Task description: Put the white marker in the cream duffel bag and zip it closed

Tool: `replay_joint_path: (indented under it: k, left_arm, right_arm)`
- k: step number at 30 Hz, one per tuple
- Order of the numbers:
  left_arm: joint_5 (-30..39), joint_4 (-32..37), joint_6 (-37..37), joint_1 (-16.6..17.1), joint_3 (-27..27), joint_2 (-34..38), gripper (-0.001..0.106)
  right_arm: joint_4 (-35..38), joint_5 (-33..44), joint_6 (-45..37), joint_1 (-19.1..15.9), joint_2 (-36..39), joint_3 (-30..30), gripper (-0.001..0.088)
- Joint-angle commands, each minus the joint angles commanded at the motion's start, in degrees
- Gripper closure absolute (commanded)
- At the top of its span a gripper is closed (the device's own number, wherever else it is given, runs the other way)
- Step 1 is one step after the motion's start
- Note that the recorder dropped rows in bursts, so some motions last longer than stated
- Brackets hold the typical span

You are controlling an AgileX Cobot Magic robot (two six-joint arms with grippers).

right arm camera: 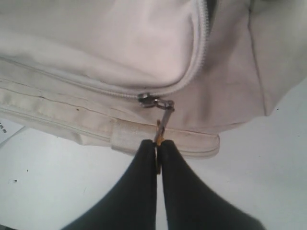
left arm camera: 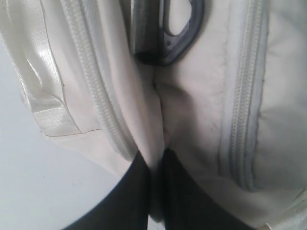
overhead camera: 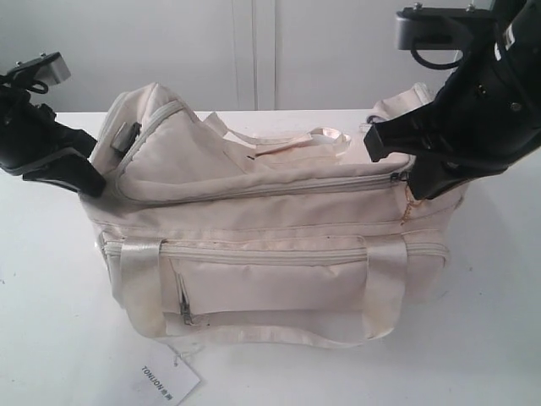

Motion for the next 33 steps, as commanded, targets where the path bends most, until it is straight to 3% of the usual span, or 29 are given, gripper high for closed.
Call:
replay_joint_path:
  k: [17, 19, 22, 24, 26, 28, 33]
  left_arm:
    - [-1.9, -0.6, 0.1, 0.0, 0.0, 0.0, 0.105]
    - [-2.6, -0.8, 0.3, 0.0, 0.0, -0.5, 0.100]
    - [-2.3, -0.8, 1.8, 0.0, 0.0, -3.0, 0.062]
    - [-1.6, -0.4, 1.9, 0.0, 0.0, -5.2, 0.046]
    - [-0.3, 0.4, 2.4, 0.0, 0.0, -8.1, 0.043]
    - [1.9, -2.3, 7.7, 0.0, -0.1, -11.5, 0.044]
    - [8.3, -21.4, 28.4, -0.5, -0.1, -14.4, 0.044]
  right_arm:
    - [0.2, -5.8, 0.0, 0.0, 0.4, 3.8, 0.0868]
    - [0.3, -5.7, 0.0, 0.0, 0.4, 3.8, 0.0868]
    - [2.7, -6.0, 0.0, 0.0, 0.4, 3.8, 0.0868]
    - [5.4, -6.8, -0.2, 0.0, 0.4, 3.8, 0.0868]
    - [6.8, -6.9, -1.1, 0.0, 0.4, 3.8, 0.0868]
    - [7.1, -7.1, -2.0, 0.0, 0.4, 3.8, 0.0868]
    - [7.1, -7.3, -2.8, 0.0, 0.4, 3.8, 0.0868]
